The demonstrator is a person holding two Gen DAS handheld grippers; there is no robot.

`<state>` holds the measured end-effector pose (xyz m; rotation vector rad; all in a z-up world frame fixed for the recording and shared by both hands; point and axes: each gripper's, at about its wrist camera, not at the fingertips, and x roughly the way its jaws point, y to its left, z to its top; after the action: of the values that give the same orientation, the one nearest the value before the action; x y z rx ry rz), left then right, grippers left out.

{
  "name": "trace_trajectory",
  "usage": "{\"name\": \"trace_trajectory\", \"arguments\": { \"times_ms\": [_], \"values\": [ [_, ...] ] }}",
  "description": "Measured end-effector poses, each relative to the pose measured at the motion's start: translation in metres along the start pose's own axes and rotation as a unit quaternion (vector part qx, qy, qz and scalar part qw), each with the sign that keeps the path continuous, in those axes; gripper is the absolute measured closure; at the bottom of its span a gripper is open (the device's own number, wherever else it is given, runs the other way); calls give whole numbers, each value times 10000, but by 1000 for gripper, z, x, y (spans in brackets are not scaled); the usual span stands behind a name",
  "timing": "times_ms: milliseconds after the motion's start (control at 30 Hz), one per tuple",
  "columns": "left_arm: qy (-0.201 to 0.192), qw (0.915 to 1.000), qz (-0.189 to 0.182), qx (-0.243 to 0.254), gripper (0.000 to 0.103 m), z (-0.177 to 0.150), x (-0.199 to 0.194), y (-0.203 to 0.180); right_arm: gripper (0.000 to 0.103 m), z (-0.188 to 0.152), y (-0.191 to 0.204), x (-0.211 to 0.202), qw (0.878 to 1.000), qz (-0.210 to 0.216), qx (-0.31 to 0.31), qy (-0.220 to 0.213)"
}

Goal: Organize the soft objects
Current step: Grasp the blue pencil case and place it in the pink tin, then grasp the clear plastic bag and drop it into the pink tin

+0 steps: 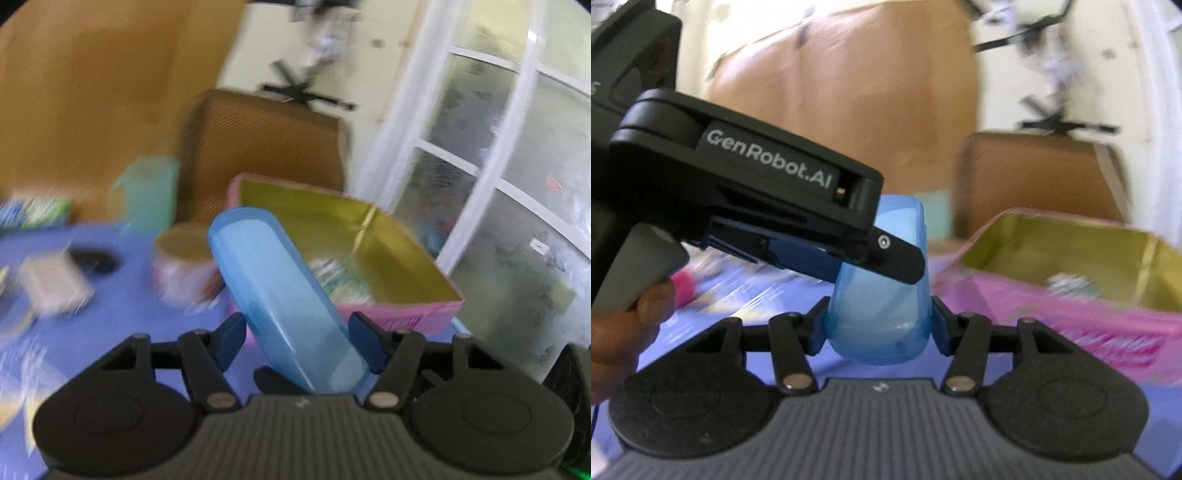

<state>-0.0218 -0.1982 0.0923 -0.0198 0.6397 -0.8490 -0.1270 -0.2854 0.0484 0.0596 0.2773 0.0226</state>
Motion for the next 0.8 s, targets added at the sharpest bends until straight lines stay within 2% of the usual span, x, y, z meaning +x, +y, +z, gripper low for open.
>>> {"name": "trace_trajectory", "arguments": {
  "times_ms": [100, 200, 233, 267, 333, 400, 533, 600, 667, 733, 800],
  "values": [
    [-58, 9994, -61, 321, 30, 13, 25, -23, 46, 16, -29, 17, 9991, -376, 178, -130],
    [-184, 9989, 352, 266, 32, 10, 28, -25, 42, 21, -53, 50, 9958, -880, 161, -166],
    [-230, 9990, 352, 140, 32, 6, 23, -18, 31, 20, -61, 59, 9950, -976, 204, -51],
    [-172, 9996, 222, 17, 31, 3, 18, -9, 29, 18, -69, 66, 9935, -1098, 271, 85],
    [-194, 9995, 113, -205, 30, -8, 1, 11, 29, 13, -81, 67, 9919, -1156, 521, 97],
    [-272, 9989, 274, -262, 27, -25, -21, 30, 29, 8, -86, 56, 9908, -1075, 824, -46],
    [-74, 9965, 605, -569, 27, -66, -58, 73, 30, 5, -70, 30, 9876, -1125, 958, -532],
    [-46, 9935, 831, -774, 27, -87, -82, 96, 30, 9, -50, 27, 9905, -882, 829, -653],
    [-147, 9892, 1068, -990, 27, -102, -104, 117, 30, 18, -29, 30, 9954, -426, 635, -572],
    [-295, 9832, 1249, -1299, 27, -112, -121, 139, 30, 24, -2, 40, 9985, 186, 419, -302],
    [-382, 9770, 1349, -1606, 27, -117, -127, 156, 30, 29, 24, 63, 9966, 767, 264, 147]
  ]
}}
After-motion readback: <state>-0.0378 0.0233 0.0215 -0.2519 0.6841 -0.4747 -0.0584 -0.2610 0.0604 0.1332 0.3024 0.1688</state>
